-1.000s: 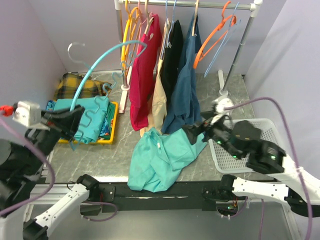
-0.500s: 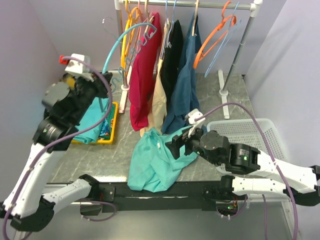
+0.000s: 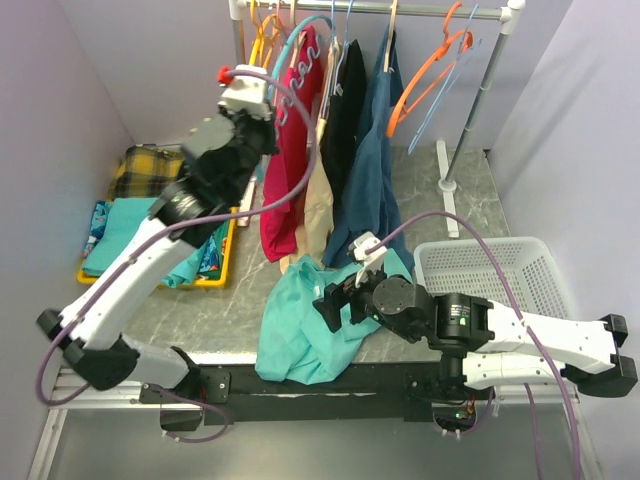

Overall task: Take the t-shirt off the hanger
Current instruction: Place the hanger at the clothesline, then pick up the T-shirt from the center of the board, then place the T-shirt in the bin.

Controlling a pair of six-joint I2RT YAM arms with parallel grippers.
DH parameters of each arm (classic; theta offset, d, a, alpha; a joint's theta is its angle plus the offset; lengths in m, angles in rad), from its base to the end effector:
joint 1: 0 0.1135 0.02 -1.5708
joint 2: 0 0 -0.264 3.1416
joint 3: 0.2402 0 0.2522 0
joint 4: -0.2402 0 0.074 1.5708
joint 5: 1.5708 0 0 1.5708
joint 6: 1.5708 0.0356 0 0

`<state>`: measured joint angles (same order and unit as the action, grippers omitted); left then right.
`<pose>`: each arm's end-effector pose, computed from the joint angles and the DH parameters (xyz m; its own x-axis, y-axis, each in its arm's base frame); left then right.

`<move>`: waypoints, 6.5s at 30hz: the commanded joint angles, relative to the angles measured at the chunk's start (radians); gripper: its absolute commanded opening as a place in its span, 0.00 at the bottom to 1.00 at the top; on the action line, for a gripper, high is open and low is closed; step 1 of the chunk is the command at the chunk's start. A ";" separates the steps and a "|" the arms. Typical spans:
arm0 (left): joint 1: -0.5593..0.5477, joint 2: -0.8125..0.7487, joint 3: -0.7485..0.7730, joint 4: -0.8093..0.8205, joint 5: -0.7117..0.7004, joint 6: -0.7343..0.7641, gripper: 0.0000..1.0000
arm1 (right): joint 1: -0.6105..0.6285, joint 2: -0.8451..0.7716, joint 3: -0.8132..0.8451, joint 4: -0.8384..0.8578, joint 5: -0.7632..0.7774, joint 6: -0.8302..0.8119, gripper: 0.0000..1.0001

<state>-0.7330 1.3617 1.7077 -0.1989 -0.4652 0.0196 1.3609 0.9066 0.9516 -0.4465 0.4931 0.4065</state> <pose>0.2187 -0.1755 0.5268 0.1142 -0.0792 -0.9903 0.2660 0.9628 -0.0463 0.0574 0.1884 0.3512 -0.3795 -0.1100 -0.9186 -0.6757 0.7111 0.1940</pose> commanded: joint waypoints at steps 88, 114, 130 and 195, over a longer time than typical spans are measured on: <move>0.037 -0.673 -0.623 -0.306 0.398 -0.374 0.92 | -0.234 0.593 -0.137 0.287 -0.479 -0.011 1.00; 0.037 -0.743 -0.629 -0.370 0.456 -0.345 0.62 | -0.143 0.536 -0.079 -0.020 -0.001 0.254 0.00; 0.037 -0.734 -0.649 -0.353 0.432 -0.352 0.82 | -0.226 -0.122 0.114 -0.818 0.571 0.569 0.00; 0.038 -0.724 -0.646 -0.355 0.401 -0.366 0.97 | -1.232 -0.021 -0.294 -0.116 -0.035 0.195 0.07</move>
<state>-0.6933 0.6384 1.0512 -0.5884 -0.0513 -0.3363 0.1570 0.8997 0.6727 -0.5911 0.4316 0.5598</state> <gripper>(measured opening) 0.972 0.067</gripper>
